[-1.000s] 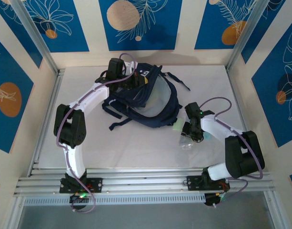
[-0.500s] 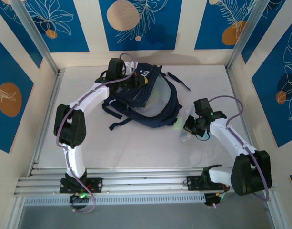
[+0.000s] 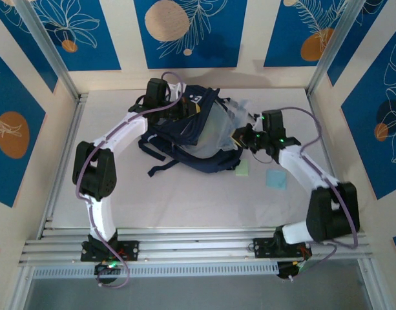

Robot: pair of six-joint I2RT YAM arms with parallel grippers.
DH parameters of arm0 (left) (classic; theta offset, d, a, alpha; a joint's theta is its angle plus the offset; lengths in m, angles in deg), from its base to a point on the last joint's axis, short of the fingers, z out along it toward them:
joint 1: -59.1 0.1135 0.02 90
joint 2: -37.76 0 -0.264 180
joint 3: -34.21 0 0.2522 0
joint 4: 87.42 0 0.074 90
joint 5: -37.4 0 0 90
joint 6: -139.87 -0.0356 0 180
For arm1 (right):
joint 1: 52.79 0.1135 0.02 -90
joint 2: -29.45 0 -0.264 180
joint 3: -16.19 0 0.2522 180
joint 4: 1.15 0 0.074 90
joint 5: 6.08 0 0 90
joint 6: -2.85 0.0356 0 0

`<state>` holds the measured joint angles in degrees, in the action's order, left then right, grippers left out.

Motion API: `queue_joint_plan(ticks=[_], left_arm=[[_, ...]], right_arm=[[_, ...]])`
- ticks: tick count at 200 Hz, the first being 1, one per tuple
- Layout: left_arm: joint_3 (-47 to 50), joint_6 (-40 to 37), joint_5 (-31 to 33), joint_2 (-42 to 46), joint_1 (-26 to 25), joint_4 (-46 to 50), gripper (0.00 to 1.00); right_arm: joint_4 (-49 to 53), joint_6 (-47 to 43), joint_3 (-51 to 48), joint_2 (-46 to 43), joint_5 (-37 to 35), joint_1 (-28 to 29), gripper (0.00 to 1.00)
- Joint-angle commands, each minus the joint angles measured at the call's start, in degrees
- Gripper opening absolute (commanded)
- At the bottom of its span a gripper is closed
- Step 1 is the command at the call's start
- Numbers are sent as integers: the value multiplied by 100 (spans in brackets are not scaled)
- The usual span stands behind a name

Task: Pack the student bag
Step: Place the loose stationery in the student bag.

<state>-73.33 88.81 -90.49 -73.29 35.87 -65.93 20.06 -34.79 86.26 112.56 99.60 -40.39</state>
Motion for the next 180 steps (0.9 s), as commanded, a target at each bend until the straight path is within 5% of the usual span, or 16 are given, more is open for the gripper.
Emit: queue_joint_plan(ticks=[1, 89, 124, 180], left_arm=[[17, 192, -245, 544, 72, -672, 0], [405, 702, -175, 646, -45, -1302, 0], [395, 715, -176, 610, -68, -1309, 0], [247, 597, -106, 403, 54, -1159, 0]], right_arm=[[-1359, 332, 533, 792, 501, 338, 0], [-3969, 2391, 2540, 4292, 882, 1463, 0], [-3682, 2586, 3477, 4986, 1060, 1616, 0], [-1517, 1313, 3366, 4299, 1488, 1604, 2]])
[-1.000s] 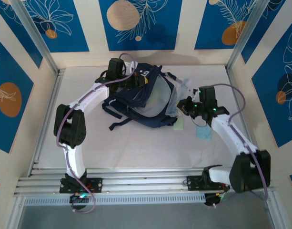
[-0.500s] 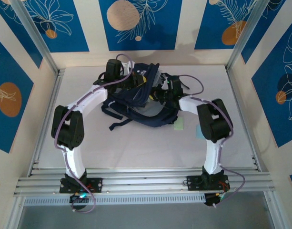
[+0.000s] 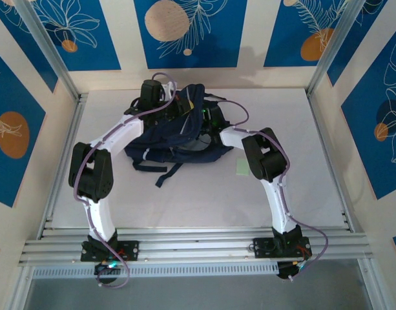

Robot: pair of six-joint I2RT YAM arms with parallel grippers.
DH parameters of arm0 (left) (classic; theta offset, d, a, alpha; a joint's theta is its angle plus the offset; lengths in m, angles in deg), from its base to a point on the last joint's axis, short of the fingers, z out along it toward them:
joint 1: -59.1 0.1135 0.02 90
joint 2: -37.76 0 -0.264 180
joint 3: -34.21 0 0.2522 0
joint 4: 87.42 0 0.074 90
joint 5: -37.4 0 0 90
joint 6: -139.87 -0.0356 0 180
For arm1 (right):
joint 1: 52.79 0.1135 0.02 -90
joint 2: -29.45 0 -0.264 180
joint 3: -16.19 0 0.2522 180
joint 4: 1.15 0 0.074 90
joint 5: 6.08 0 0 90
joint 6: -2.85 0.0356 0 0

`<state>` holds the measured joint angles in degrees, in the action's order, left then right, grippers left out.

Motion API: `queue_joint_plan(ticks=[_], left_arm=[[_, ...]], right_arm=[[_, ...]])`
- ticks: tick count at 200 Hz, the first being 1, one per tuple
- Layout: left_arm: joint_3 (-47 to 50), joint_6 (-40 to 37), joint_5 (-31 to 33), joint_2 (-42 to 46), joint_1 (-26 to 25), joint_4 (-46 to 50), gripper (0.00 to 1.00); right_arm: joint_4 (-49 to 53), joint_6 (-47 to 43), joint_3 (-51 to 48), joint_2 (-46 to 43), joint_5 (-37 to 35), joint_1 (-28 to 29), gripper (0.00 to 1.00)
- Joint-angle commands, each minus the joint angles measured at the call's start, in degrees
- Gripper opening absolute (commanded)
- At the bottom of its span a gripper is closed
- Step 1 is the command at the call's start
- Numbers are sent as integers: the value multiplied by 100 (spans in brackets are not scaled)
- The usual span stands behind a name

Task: Pack the student bag
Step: Place the loose stationery in the student bag.

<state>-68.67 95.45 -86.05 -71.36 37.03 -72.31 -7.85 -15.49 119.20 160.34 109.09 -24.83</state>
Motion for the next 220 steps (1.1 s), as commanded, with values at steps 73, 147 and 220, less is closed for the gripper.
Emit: queue_joint_plan(ticks=[73, 147, 220], left_arm=[[-369, -8, -680, 183, -139, -567, 0], [-298, -4, -527, 123, -96, -566, 0], [-194, -198, -382, 67, -89, -419, 0]], right_arm=[[1930, -875, 868, -112, 858, 277, 3], [2206, -1183, 350, -700, 602, -27, 49], [3957, -2828, -1411, -2882, -82, -898, 67]])
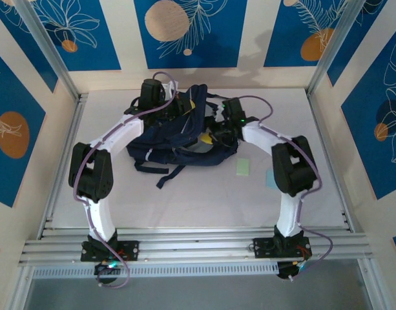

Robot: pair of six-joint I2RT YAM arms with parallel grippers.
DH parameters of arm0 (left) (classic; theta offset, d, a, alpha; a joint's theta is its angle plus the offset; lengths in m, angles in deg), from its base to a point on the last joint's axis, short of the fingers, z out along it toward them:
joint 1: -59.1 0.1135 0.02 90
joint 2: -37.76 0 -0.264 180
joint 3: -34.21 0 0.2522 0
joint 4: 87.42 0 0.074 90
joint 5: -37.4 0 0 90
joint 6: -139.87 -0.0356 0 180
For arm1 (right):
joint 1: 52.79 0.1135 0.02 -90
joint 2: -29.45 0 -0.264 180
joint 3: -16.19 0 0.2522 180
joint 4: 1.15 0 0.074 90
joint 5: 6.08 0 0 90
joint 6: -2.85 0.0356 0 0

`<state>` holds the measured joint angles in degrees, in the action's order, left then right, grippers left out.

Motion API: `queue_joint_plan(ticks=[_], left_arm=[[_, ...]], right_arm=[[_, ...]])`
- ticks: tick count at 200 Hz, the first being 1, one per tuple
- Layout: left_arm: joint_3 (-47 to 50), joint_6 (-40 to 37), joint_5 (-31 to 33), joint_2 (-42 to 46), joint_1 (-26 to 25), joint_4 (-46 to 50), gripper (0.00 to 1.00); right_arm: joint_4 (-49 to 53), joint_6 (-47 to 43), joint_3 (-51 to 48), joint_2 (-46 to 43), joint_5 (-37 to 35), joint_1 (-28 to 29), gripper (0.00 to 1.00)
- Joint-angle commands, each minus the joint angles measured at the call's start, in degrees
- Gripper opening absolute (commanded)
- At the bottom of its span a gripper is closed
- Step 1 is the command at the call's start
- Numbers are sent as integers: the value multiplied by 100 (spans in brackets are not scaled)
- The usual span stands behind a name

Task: Pack the student bag
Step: Place the loose stationery in the student bag, then zip the student bag at the top-center of the table.

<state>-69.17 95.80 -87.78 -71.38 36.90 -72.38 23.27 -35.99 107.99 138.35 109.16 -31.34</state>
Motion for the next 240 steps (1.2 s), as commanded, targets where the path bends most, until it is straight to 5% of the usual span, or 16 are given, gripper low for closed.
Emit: queue_joint_plan(ticks=[1, 38, 73, 99, 123, 194, 240], left_arm=[[-139, -233, -209, 69, -75, -411, 0], [-14, -268, -114, 18, -92, -418, 0], [121, -180, -88, -37, -121, -423, 0], [482, -138, 28, 232, -105, -339, 39], [1228, -96, 297, 814, -31, -460, 57], [4052, 499, 1479, 2853, 564, -887, 68], [4749, 612, 2123, 3234, 832, -940, 72]], right_arm=[[865, -784, -307, -702, -89, -260, 67], [1500, -1178, -1032, -1555, -521, -602, 68], [1840, -1335, -1476, -2391, -1343, -357, 68], [1927, -1337, -1540, -2660, -1883, 198, 69], [1973, -1354, -1432, -2572, -2339, 783, 69], [1478, -1180, -930, -1686, -3509, 2256, 61], [984, -1256, -377, -802, -4363, 2772, 50]])
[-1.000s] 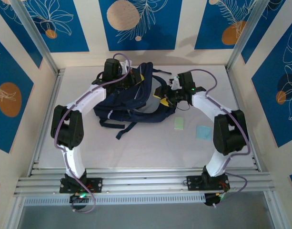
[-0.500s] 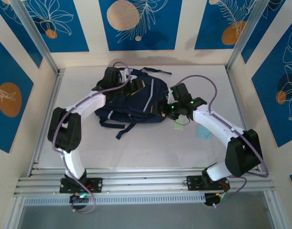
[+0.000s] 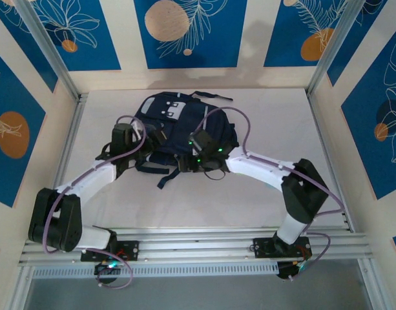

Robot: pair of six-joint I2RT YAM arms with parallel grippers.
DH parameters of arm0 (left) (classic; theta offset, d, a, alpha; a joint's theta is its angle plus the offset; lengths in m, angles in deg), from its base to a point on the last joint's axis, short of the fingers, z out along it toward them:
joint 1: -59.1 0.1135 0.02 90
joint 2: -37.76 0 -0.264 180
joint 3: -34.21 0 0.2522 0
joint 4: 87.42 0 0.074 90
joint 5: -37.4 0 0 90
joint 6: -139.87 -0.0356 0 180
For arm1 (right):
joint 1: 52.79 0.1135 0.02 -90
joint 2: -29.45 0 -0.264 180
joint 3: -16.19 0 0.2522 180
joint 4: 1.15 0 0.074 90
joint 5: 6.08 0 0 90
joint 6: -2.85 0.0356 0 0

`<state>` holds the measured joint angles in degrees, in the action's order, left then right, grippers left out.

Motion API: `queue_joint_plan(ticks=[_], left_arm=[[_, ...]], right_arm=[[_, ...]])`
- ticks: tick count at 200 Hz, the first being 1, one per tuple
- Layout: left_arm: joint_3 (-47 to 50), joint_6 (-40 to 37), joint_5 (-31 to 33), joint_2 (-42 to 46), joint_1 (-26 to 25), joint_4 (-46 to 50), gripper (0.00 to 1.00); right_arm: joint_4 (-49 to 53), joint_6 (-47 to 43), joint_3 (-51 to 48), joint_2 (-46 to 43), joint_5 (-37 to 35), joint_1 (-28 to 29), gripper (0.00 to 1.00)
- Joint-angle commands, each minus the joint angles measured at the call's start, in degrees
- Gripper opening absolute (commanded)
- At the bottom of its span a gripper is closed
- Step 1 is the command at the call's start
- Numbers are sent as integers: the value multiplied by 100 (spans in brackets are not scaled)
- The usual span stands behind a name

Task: Pack the student bag
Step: Zip the student bag at the top-center of the table.

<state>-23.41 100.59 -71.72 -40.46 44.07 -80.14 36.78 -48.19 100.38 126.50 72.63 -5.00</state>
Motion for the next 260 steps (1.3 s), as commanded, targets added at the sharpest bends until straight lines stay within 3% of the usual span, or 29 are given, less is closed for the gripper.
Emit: queue_joint_plan(ticks=[1, 70, 124, 166, 185, 238, 260], left_arm=[[174, 137, 520, 136, 119, -171, 72], [141, 474, 865, -639, 157, -816, 73], [338, 585, 556, -1120, 155, -1131, 69], [519, 696, 445, -1155, 157, -1303, 68], [416, 708, 413, -1239, 154, -1312, 69], [-552, 499, 685, -2076, 164, -1247, 70], [-894, 407, 763, -2411, 166, -1233, 67]], right_arm=[[-376, -37, 401, 401, -727, 145, 50], [-668, 409, 1092, 1644, -1677, 244, 42], [-1036, 420, 1580, 2358, -2172, 310, 42], [-926, 279, 1950, 2804, -2360, 288, 16], [-1085, 33, 1763, 2628, -2148, 260, 0], [-770, -389, 1622, 2061, -958, 128, 0], [-480, -383, 1657, 1938, -248, -1, 0]])
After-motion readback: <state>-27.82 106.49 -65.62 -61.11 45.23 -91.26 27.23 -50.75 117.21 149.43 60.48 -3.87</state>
